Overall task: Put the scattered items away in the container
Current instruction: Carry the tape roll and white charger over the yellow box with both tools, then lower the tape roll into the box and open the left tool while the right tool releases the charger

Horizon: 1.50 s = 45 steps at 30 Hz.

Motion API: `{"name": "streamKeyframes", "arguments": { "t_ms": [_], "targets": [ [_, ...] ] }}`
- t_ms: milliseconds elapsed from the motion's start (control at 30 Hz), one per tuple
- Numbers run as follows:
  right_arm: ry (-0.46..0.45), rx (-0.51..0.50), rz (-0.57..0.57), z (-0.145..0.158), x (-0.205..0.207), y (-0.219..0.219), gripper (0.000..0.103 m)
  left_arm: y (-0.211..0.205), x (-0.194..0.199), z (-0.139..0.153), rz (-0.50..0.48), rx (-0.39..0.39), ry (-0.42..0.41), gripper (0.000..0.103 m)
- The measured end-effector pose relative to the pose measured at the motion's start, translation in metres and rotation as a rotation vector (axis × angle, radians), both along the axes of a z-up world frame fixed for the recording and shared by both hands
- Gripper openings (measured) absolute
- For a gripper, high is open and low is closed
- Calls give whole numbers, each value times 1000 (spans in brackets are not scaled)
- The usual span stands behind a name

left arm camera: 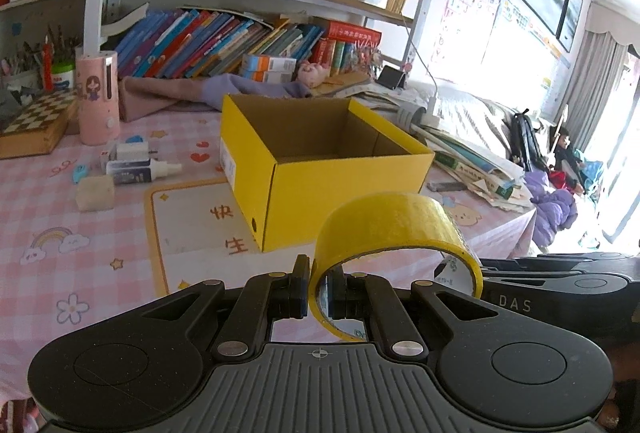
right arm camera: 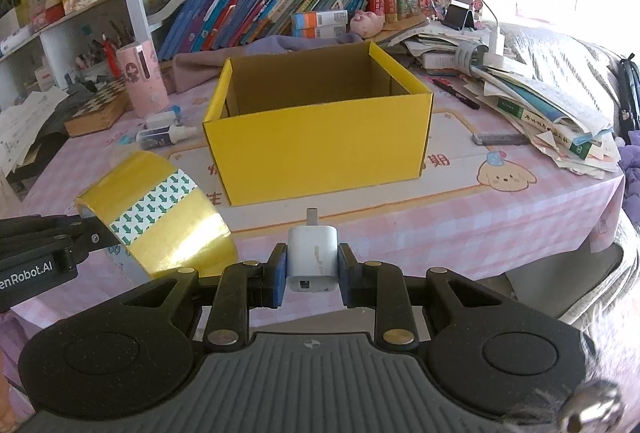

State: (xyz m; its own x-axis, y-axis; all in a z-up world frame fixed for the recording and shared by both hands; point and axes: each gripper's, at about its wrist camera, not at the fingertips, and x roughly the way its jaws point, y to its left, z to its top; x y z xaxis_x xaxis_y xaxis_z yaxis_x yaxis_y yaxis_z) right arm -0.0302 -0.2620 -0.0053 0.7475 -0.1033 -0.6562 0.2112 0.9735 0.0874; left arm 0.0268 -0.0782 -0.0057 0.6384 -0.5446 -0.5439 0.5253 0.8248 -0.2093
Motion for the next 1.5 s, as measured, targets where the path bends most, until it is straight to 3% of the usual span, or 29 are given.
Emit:
{"name": "streamKeyframes", "arguments": {
  "t_ms": [500, 967, 1300, 1500],
  "targets": [
    [-93, -36, 24, 26, 43, -19, 24, -15, 41, 21, -7, -13, -85, 7],
    [-163, -45, 65, 46, 108, -53, 24, -45, 98, 36, 28, -8, -157, 7],
    [-128, -36, 170, 44, 177, -96, 24, -90, 144, 28, 94, 72, -141, 7],
    [-67, -16, 248, 27, 220, -123, 24, -116, 170, 17, 89, 191, -146, 8]
  ]
}}
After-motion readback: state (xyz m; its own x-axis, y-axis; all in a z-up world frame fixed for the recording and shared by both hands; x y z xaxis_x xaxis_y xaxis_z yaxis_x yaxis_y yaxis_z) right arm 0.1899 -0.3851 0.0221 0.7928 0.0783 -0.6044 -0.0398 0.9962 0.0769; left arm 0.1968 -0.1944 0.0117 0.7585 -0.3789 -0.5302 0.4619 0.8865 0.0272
